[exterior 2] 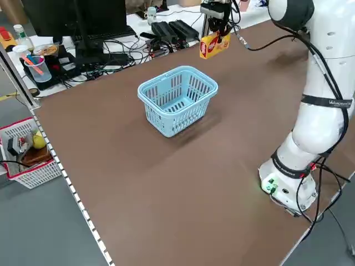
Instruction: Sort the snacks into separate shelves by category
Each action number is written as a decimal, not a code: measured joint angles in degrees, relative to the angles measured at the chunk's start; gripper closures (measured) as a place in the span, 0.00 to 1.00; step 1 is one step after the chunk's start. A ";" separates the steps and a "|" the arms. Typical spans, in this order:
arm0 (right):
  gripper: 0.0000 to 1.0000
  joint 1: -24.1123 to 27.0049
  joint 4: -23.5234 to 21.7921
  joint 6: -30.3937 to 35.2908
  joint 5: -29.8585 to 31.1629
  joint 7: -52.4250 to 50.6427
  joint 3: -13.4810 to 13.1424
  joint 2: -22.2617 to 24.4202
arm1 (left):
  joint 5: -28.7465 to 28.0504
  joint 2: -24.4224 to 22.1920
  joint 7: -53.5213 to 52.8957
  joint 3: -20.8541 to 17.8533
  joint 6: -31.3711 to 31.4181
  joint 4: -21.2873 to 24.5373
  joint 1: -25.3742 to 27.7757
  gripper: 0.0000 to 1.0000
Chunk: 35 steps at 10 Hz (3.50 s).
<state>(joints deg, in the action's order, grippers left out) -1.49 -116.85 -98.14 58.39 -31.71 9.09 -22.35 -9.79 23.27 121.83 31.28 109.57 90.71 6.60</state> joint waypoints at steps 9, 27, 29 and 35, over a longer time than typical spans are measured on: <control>0.52 4.79 -4.50 -4.31 6.47 -4.04 -0.04 0.96 | -0.36 2.69 2.84 -0.25 0.04 -2.74 -2.43 0.74; 0.39 10.37 -12.57 -22.47 15.53 -4.18 -9.23 2.41 | -0.56 10.50 21.10 -8.71 5.32 -11.00 -23.34 0.74; 0.10 10.36 -12.57 -22.81 15.60 -4.18 -9.19 2.41 | -0.56 10.89 24.07 -10.93 5.43 -11.95 -27.19 0.74; 0.00 8.38 -10.64 -23.50 11.49 -2.85 -8.89 2.68 | -0.56 12.91 33.43 -14.21 5.59 -13.75 -35.11 0.74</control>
<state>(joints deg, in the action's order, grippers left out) 6.88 -127.50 -121.64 69.88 -34.57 0.20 -19.67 -10.35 36.18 155.26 17.08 115.16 76.96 -28.51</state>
